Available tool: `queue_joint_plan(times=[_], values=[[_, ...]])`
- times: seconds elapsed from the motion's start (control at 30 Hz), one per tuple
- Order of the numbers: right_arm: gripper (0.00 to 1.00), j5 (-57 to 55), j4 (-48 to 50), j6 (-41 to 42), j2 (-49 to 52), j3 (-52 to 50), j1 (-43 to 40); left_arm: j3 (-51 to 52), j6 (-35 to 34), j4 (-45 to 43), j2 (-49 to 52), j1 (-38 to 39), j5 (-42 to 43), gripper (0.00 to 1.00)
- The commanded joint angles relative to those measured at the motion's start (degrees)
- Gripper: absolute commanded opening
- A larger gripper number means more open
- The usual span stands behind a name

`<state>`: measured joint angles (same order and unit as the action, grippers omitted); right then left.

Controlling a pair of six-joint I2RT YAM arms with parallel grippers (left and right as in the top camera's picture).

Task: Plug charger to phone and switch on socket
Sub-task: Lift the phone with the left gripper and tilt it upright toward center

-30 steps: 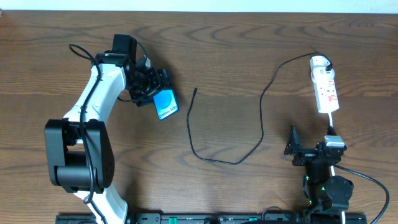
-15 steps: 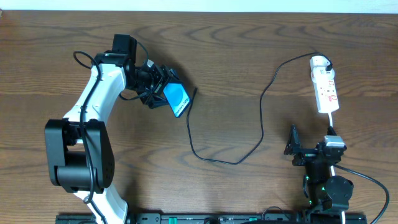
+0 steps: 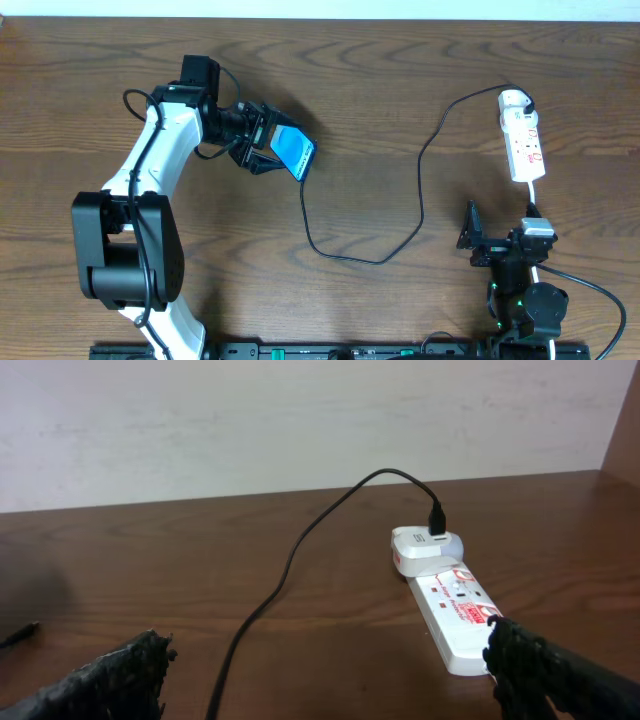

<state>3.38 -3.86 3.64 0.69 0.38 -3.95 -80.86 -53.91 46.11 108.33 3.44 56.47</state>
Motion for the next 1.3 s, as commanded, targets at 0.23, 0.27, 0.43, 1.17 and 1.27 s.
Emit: queue_joint_plan(times=[0.23, 0.27, 0.43, 1.17, 1.27], values=[[0.99, -0.26, -0.26, -0.07, -0.39, -0.07, 0.28, 0.04, -6.29, 0.13, -1.64, -0.13, 7.50, 0.72], [0.99, -0.26, -0.26, -0.04, -0.39, -0.07, 0.28, 0.04, -6.93, 0.13, -1.64, -0.13, 8.02, 0.72], [0.99, -0.26, -0.26, -0.07, -0.39, -0.07, 0.28, 0.04, -9.62, 0.13, -1.64, -0.13, 8.50, 0.72], [0.99, -0.26, -0.26, -0.07, -0.39, -0.07, 0.28, 0.04, -14.36, 0.13, -1.64, -0.13, 8.92, 0.71], [0.99, -0.24, -0.26, -0.07, -0.39, -0.07, 0.28, 0.04, -14.34, 0.13, -1.64, -0.13, 8.92, 0.71]])
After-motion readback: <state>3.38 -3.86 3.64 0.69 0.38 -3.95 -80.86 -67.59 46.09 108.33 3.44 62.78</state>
